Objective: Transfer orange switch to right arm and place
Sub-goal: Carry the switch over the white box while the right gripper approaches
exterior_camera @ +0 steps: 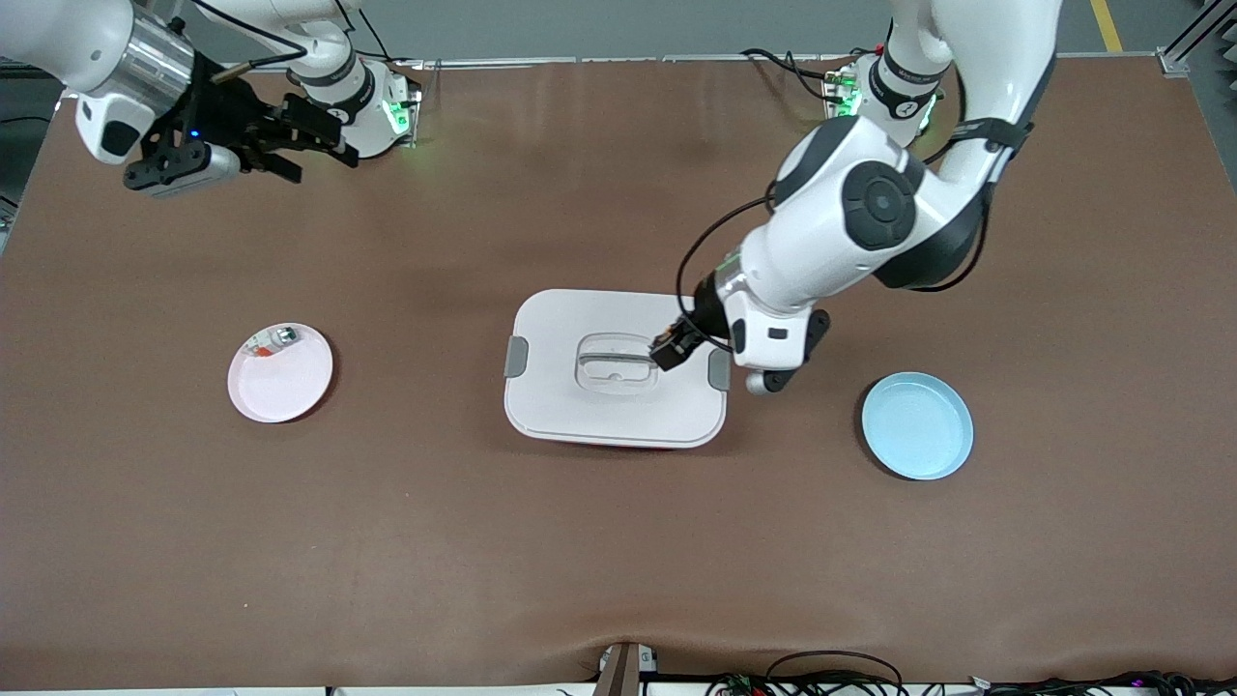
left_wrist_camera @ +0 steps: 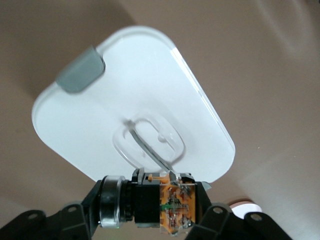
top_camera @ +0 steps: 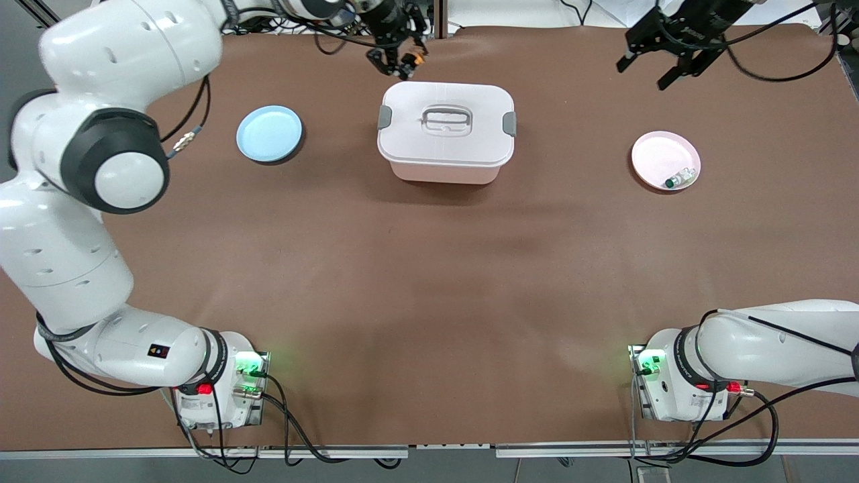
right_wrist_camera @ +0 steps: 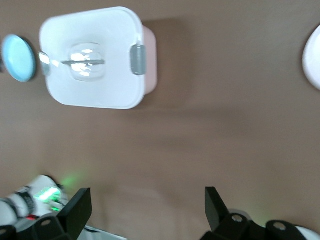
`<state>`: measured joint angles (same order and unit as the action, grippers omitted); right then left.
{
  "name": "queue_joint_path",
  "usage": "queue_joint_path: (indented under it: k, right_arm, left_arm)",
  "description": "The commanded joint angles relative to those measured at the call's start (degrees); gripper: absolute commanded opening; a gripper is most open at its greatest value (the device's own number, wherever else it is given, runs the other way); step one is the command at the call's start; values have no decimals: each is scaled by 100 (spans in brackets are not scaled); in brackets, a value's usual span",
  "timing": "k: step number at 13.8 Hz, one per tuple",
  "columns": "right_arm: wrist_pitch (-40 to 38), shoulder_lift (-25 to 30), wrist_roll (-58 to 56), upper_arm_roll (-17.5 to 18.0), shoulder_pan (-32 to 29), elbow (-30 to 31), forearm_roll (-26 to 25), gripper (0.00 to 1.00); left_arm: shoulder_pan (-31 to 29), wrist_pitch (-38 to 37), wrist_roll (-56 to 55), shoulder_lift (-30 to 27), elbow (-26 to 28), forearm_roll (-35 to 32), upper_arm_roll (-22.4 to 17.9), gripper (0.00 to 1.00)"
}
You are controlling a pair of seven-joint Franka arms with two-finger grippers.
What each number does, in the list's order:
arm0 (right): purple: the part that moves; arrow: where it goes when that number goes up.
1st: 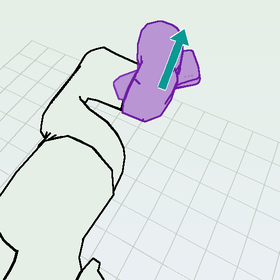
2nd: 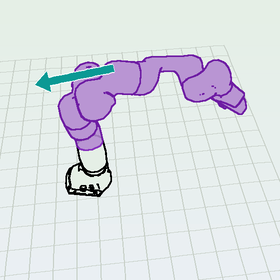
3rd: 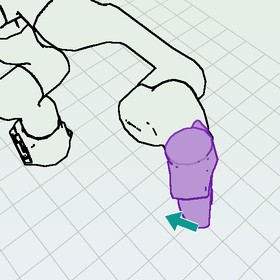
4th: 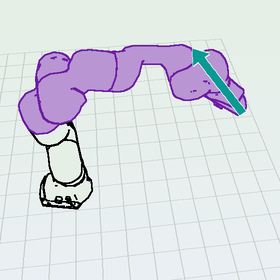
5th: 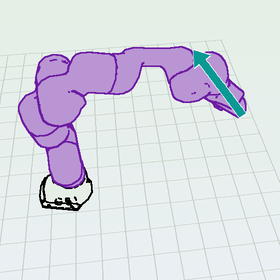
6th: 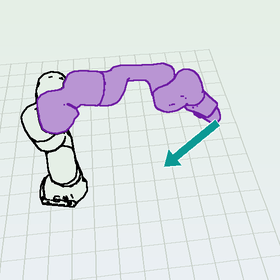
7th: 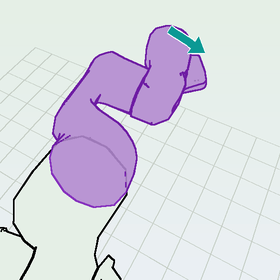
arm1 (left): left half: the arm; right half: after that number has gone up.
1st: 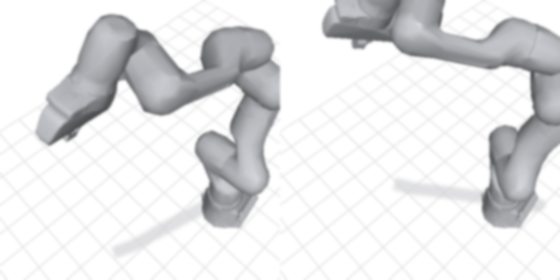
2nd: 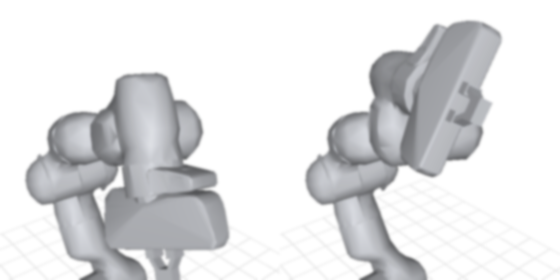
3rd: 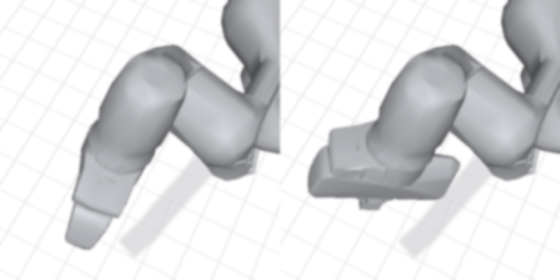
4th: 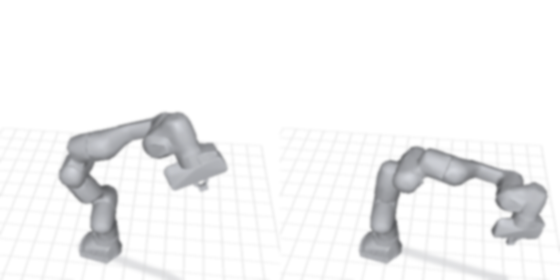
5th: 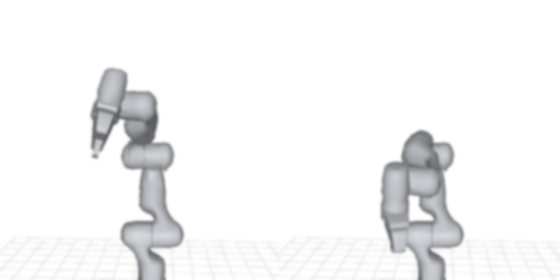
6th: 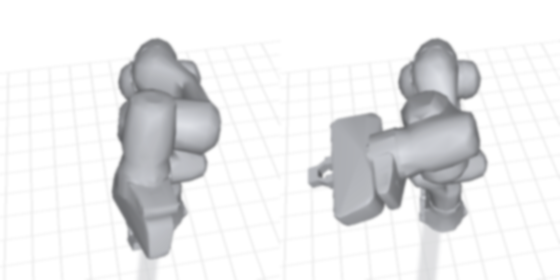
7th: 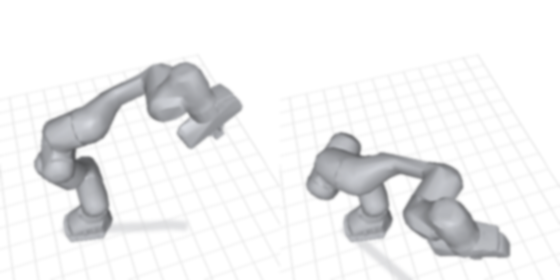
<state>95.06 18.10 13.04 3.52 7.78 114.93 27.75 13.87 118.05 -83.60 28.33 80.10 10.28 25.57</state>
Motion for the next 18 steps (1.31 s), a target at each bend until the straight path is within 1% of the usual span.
queue_joint_path:
  k: [1,2,3,5,7,9,10,13,14,16,18]
  right_arm:
    - [547,142,523,26,303,354,484,100]
    - [766,142,637,26,373,442,773,100]
    - [1003,142,664,26,374,556,941,100]
    - [1408,142,665,26,426,767,1249,100]
    - [1891,124,665,35,522,1013,1644,100]
    - [2585,80,691,35,821,1163,1751,100]
    - [2797,-16,778,35,926,1163,1882,100]
    - [3052,-323,700,35,1041,1146,1919,100]
    - [3193,-420,552,35,1129,1128,1927,100]
    - [3710,-683,515,35,1296,1093,1936,100]
    - [3853,-956,515,35,1349,962,1954,100]
  left_arm:
    - [430,304,-1041,401,-425,9,-78,0]
    - [606,576,-1349,428,-452,9,-157,0]
    - [712,735,-1595,445,-513,26,-219,0]
    - [862,816,-1922,646,-741,53,-176,0]
    - [1169,1052,-2272,779,-847,53,-219,0]
    - [1223,1229,-2686,858,-847,53,-202,0]
    - [1223,1229,-2879,876,-847,53,-184,0]
    - [1390,1220,-3188,920,-847,53,-193,0]
    - [1390,1168,-3197,903,-839,53,-193,0]
    - [1399,1089,-3197,885,-839,53,-184,0]
    - [1443,1080,-3197,867,-830,44,-193,0]
